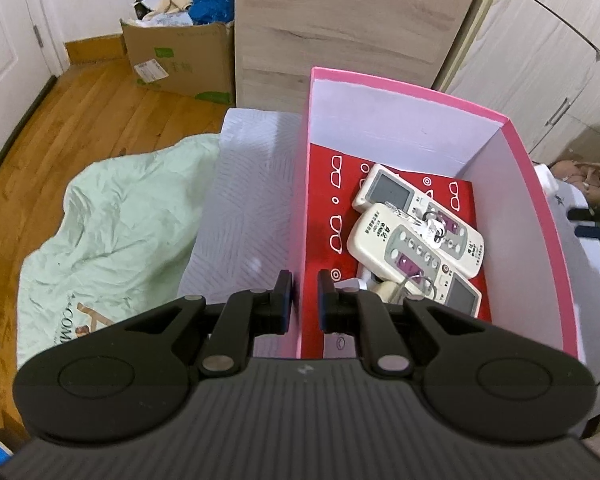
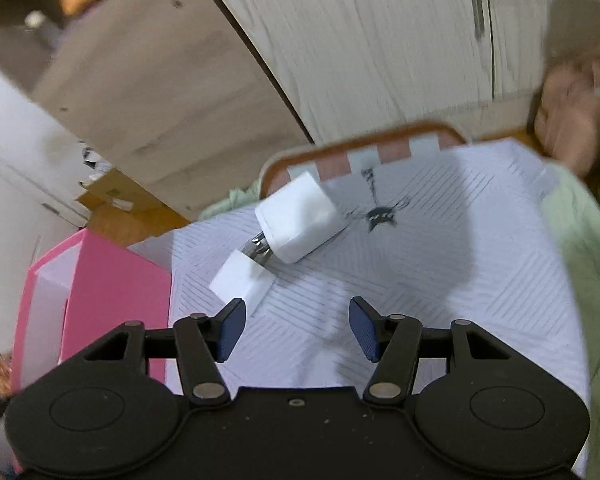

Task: Organize rigid objects
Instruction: 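Move the right tool to the small white cube charger and grasp it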

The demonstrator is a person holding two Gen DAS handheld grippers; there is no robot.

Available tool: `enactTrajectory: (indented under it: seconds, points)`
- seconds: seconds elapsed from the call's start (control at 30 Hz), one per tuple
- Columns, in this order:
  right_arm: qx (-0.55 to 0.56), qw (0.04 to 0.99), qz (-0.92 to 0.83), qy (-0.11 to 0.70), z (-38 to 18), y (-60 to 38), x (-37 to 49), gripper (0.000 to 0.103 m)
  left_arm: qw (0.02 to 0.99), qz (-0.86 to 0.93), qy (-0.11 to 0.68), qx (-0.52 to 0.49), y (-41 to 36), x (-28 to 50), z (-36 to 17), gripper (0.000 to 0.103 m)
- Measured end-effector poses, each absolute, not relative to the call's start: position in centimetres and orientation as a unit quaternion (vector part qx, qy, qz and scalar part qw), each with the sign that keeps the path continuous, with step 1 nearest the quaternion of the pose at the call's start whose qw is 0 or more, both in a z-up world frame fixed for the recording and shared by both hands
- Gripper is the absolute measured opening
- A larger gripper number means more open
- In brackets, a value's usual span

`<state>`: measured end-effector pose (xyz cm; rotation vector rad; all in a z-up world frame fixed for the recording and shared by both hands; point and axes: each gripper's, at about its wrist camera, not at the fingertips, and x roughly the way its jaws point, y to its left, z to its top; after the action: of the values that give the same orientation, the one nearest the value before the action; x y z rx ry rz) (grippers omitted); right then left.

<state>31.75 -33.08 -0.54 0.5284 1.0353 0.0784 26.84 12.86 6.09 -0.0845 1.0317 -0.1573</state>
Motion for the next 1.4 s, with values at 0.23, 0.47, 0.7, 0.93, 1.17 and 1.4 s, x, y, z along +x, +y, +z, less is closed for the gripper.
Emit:
enactTrajectory:
  seconds: [0.23, 0.47, 0.7, 0.93, 1.17, 1.4]
  points:
    - [0.257, 0.809, 0.025, 0.528, -2.7, -30.4, 35.8, 0.063, 0.869, -0.080, 0.487, -0.028, 12.7, 26.7, 6.1, 0.010]
    - [0.230, 0.816, 0.024, 0.530, -2.4, -29.0, 37.0, 0.068, 0.874, -0.080, 0.478, -0.008, 12.2, 26.9, 6.0, 0.010]
    - [0.023, 0.861, 0.052, 0.506, -2.3, -22.9, 36.2, 0.064, 0.874, -0.084, 0.478, -0.012, 12.4, 27.0, 5.8, 0.010]
    - [-0.087, 0.837, 0.151, 0.518, -1.7, -21.9, 34.2, 0.064, 0.872, -0.086, 0.481, -0.023, 12.8, 27.0, 5.8, 0.010]
    - [-0.057, 0.828, 0.115, 0.546, -1.9, -23.0, 34.2, 0.066, 0.872, -0.086, 0.481, -0.022, 12.8, 27.0, 5.8, 0.010]
    - [0.001, 0.839, 0.066, 0.541, -1.8, -22.3, 34.8, 0.072, 0.873, -0.083, 0.481, -0.022, 12.8, 26.9, 5.9, 0.010]
